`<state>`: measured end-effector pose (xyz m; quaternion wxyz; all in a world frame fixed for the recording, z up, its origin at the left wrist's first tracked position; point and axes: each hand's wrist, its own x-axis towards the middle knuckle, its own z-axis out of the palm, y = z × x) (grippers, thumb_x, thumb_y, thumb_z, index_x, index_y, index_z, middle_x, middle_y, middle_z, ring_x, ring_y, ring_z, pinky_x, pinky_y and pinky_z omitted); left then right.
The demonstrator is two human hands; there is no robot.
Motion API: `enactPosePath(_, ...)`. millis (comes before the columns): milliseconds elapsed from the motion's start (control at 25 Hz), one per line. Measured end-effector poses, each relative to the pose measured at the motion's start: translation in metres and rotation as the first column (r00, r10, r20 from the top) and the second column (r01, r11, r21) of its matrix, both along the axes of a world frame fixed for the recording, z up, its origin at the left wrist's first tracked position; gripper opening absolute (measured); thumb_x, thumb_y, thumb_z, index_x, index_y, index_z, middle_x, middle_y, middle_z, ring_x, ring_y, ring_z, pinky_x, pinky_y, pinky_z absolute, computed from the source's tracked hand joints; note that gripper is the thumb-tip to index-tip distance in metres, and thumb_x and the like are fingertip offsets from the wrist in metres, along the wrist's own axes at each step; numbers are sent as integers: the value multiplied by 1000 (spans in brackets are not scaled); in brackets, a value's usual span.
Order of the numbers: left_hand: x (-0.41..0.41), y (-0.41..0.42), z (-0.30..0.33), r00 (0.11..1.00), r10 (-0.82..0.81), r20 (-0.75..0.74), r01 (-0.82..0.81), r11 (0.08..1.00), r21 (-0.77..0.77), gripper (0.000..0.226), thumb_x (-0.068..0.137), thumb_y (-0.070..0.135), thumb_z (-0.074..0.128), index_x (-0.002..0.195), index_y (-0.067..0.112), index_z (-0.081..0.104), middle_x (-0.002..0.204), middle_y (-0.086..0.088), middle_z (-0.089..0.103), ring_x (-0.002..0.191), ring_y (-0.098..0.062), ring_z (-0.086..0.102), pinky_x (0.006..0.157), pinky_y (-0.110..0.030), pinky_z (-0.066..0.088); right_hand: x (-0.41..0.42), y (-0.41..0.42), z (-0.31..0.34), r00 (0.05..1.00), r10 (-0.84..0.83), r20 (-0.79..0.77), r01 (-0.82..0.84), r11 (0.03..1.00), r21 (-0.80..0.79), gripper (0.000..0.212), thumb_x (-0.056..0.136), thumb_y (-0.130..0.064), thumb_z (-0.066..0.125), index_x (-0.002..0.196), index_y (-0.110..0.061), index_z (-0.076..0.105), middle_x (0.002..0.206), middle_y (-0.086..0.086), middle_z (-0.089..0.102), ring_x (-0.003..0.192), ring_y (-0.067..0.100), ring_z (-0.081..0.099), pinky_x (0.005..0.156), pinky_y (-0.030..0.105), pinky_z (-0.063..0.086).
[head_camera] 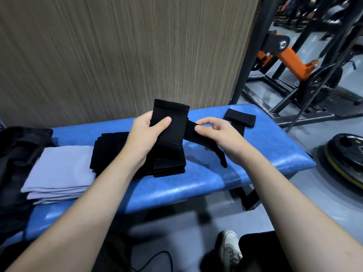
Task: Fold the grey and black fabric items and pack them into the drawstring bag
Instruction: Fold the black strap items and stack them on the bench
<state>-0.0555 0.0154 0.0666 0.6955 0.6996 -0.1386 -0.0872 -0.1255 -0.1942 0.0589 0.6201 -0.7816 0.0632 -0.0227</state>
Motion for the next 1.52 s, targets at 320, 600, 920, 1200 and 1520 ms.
enactPosePath(320, -3, 11, -3, 999, -43, -13, 43, 998, 39, 16, 92, 19, 69, 108, 14, 69, 101, -8, 76, 96, -25, 73, 92, -53, 56, -1, 14, 0, 995, 87, 46, -89, 995, 35, 10, 97, -8, 60, 89, -3, 64, 80, 12, 65, 74, 23, 61, 76, 34, 46)
enactPosePath(600, -8, 7, -5, 996, 2, 92, -17, 986, 164, 50, 89, 28, 72, 131, 36, 45, 113, 10, 65, 85, -13, 71, 83, -34, 57, -3, 24, 1, 979, 124, 163, -136, 988, 68, 15, 93, -18, 58, 94, -3, 62, 101, 45, 57, 90, 40, 60, 87, 46, 45)
enactPosePath(920, -23, 7, 6, 951, -161, 264, 94, 963, 251, 33, 99, 19, 55, 121, 44, 56, 120, 12, 60, 83, -15, 66, 84, -29, 52, -4, 24, 2, 976, 23, 216, -31, 999, 31, 16, 96, -12, 57, 100, 3, 61, 103, 33, 65, 100, 51, 62, 96, 59, 49)
enactPosePath(1200, -27, 4, 3, 917, -223, 331, 121, 945, 304, 31, 96, 15, 60, 115, 38, 67, 116, 25, 65, 107, 6, 58, 94, -26, 47, -4, 33, 1, 973, 14, 229, 5, 996, -86, 6, 96, -11, 64, 92, -13, 69, 85, 4, 64, 78, 16, 56, 76, 34, 46)
enactPosePath(1520, -17, 7, -1, 969, -124, 215, 99, 987, 125, 33, 93, 0, 60, 111, 26, 71, 116, 9, 70, 97, -22, 71, 95, -46, 55, 0, 29, -3, 972, -36, 231, 70, 988, -140, 18, 86, -9, 74, 101, -16, 66, 87, 12, 63, 76, 15, 51, 76, 34, 47)
